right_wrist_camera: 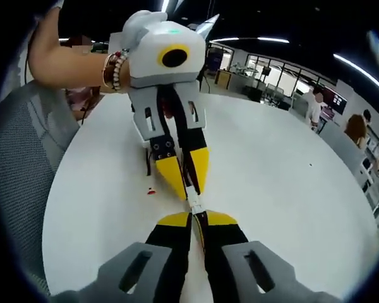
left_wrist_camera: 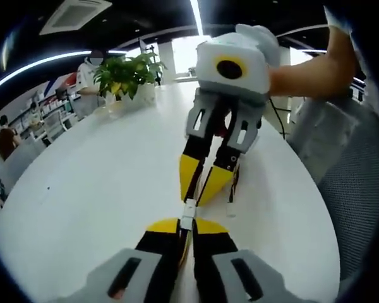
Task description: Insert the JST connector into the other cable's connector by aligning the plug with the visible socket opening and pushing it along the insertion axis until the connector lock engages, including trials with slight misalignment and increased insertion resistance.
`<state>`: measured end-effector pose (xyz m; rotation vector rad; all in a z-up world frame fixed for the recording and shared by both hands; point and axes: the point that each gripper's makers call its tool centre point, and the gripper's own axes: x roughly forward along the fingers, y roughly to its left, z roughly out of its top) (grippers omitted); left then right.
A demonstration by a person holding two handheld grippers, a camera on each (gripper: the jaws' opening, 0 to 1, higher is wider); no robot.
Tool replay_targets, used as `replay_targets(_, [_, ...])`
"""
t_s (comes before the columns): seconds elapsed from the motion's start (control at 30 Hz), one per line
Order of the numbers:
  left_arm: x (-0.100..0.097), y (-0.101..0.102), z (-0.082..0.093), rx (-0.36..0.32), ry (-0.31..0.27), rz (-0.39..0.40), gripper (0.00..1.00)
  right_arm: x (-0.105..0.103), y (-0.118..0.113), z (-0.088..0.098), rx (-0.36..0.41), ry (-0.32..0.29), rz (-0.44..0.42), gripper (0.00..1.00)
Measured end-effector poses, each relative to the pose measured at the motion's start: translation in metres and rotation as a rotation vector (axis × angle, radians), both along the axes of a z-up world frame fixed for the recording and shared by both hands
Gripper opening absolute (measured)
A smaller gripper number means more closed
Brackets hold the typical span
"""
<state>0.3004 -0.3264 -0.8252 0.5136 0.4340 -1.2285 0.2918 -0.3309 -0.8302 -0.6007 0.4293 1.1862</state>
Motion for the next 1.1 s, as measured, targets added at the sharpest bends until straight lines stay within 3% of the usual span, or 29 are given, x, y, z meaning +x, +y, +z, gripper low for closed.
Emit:
replay_targets(0.43, [0.007, 0.008, -0.015, 0.038, 0.007, 0.057, 0.01, 0.006, 0.007, -0.015, -0.013, -0.057, -0.007, 0.05])
replay_targets(0.9, [0.011, 0.013, -0.02, 0.042, 0.017, 0.1, 0.03, 0.01, 0.01, -0.019, 0.009, -0.04, -0.053, 0.06])
replay_targets(1.1, [0.013, 0.015, -0.02, 0.038, 0.018, 0.113, 0.05, 0.013, 0.009, -0.018, 0.018, -0.042, -0.076, 0.12])
